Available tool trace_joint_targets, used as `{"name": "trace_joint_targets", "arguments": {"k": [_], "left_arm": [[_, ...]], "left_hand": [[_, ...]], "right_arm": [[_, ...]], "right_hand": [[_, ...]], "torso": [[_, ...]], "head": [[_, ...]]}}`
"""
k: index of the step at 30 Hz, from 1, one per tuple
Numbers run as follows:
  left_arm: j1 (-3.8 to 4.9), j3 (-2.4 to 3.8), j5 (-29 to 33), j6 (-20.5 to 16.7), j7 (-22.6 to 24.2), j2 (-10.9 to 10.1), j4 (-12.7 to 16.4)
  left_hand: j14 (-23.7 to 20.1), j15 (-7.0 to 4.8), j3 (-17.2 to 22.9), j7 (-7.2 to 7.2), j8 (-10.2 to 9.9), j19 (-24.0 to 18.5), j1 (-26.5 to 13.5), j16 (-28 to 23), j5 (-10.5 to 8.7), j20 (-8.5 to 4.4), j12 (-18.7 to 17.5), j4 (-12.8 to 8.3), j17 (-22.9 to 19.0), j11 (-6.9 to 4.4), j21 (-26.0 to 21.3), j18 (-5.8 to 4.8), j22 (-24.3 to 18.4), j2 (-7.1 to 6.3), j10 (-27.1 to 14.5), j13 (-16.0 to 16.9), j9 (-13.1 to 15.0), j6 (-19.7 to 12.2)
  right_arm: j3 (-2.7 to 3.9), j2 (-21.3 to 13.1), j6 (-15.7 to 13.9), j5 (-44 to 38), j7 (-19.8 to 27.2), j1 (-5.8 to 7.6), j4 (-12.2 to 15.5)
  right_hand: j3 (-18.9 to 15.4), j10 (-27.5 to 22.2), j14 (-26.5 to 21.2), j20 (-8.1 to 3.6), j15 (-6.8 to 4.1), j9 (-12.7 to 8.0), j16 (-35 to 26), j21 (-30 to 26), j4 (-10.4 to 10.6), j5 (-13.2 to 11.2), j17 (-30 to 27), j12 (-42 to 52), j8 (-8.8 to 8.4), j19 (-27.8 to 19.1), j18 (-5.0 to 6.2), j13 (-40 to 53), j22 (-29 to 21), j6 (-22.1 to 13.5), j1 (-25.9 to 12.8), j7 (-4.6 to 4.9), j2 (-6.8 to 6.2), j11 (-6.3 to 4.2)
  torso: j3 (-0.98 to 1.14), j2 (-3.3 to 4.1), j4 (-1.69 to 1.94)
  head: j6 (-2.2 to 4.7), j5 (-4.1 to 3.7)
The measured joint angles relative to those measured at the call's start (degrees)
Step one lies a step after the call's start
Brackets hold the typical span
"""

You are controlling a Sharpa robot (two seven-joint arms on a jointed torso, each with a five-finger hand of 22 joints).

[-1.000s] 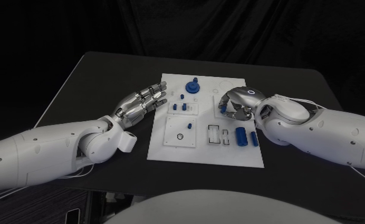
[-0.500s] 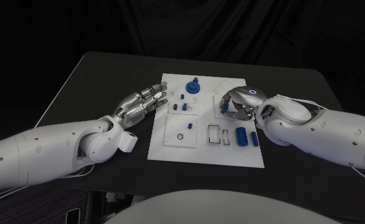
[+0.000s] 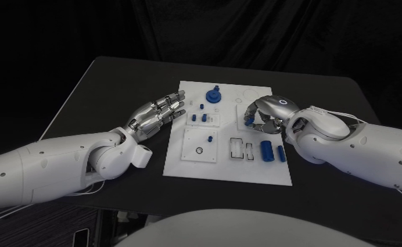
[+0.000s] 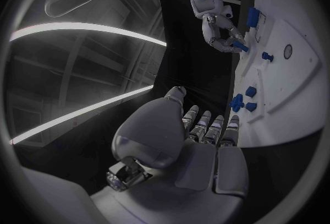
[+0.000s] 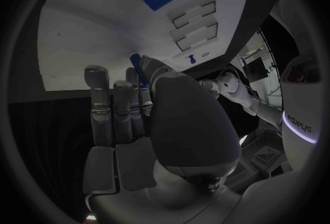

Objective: Assemble the parts on the task board

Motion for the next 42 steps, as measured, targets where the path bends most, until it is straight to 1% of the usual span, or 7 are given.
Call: {"name": "trace_joint_targets", "arguments": {"k": [9,16,26,27,30,38,42], "left_arm": [[-0.04,0.0,0.0,0.0,0.0,-0.13,0.01],[-0.07,-0.01,0.01,0.0,0.0,-0.08,0.01],[-0.13,-0.01,0.01,0.02,0.0,0.03,-0.02],[-0.13,-0.01,0.01,0.02,0.0,0.05,-0.02],[-0.14,0.0,0.01,0.02,0.01,0.07,-0.02],[-0.14,0.0,0.01,0.02,0.01,0.21,-0.1],[-0.14,-0.01,0.01,0.02,0.01,0.19,-0.05]], "left_hand": [[0.0,0.0,0.15,0.0,0.0,0.0,0.0,0.23,0.0,0.0,0.0,0.16,0.0,0.0,0.0,0.0,0.0,0.0,0.0,0.0,0.0,0.0],[0.0,0.0,0.15,0.0,0.0,0.0,0.0,0.23,0.0,0.0,0.0,0.16,0.0,0.0,0.0,0.0,0.0,0.0,0.0,0.05,0.0,0.0],[0.0,0.0,0.39,0.2,-0.01,0.0,0.0,0.23,0.0,0.0,0.0,0.4,0.0,0.0,0.0,0.0,0.0,0.0,0.0,0.04,0.0,0.2],[0.0,0.0,0.39,0.2,-0.01,0.0,0.0,0.23,0.0,0.0,0.0,0.4,-0.01,0.0,0.0,0.0,0.0,0.0,0.0,0.04,0.0,0.2],[0.0,0.0,0.39,0.2,-0.01,0.0,0.0,0.22,0.0,0.0,0.0,0.4,0.0,0.0,0.0,0.0,0.0,0.0,0.0,0.04,0.0,0.2],[0.0,0.0,0.55,0.2,-0.02,0.0,0.0,0.22,0.0,0.0,0.0,0.56,-0.01,0.0,0.0,0.0,0.0,0.0,0.0,0.04,0.0,0.2],[0.0,0.0,0.55,0.2,-0.02,0.0,0.0,0.22,0.0,0.0,0.0,0.56,-0.01,0.0,0.0,-0.01,0.0,0.0,0.0,0.03,0.0,0.2]], "right_arm": [[0.13,-2.19,-0.99,0.02,0.0,1.67,9.56],[0.07,0.77,-0.26,0.02,0.01,1.71,13.31],[0.07,7.87,1.95,-0.29,0.26,0.16,10.63],[0.07,8.52,2.2,-0.48,0.26,-0.03,10.01],[0.07,10.31,3.08,-1.39,0.24,-0.78,8.26],[0.06,12.73,4.7,-3.81,0.24,-2.26,4.9],[0.06,13.19,5.1,-4.66,0.25,-2.68,4.08]], "right_hand": [[0.41,2.18,2.46,-0.79,-0.61,0.0,1.83,4.44,0.08,-0.42,2.65,-1.78,0.59,2.22,0.0,-1.0,-0.01,-0.37,0.0,-0.42,0.0,-0.29],[0.5,2.36,2.87,-0.78,-0.61,0.0,1.83,4.66,0.17,-0.89,2.93,-2.7,1.5,2.22,0.0,-1.46,-0.01,-1.31,0.01,-0.18,0.0,-0.29],[0.84,2.34,3.13,-0.58,-0.35,0.06,2.23,4.66,0.18,-0.9,3.52,-4.06,1.54,2.42,0.0,-1.92,-0.02,-2.36,-0.15,0.27,-0.17,-0.27],[0.84,2.22,3.13,-0.58,-0.35,1.62,2.23,4.66,0.18,-0.9,3.52,-4.3,1.54,2.42,0.0,-1.94,-0.01,-2.45,-0.15,0.33,-0.17,-0.14],[0.84,2.03,3.12,-0.58,-0.35,1.65,2.23,4.66,0.18,-0.9,3.49,-4.44,1.34,2.42,0.0,-2.0,-0.02,-2.48,-0.15,0.31,-0.17,0.05],[0.84,2.03,3.28,-0.58,-0.19,1.74,2.49,4.89,0.17,-1.13,3.8,-4.69,1.29,2.42,0.01,-2.07,0.03,-2.65,-0.2,0.32,-0.23,0.05],[0.83,2.03,3.28,-0.58,-0.19,3.02,2.49,4.89,0.17,-1.13,3.91,-4.68,1.13,2.42,0.0,-2.07,0.03,-2.67,-0.2,0.31,-0.23,0.05]], "torso": [[-0.02,-0.01,0.01],[-0.02,-0.04,0.01],[-0.05,-0.07,0.04],[-0.05,-0.07,0.04],[-0.05,-0.07,0.04],[-0.11,0.04,0.11],[-0.16,0.07,0.12]], "head": [[0.0,0.51],[0.0,0.92],[0.0,1.71],[0.0,1.75],[0.0,1.88],[0.0,2.06],[0.0,2.09]]}}
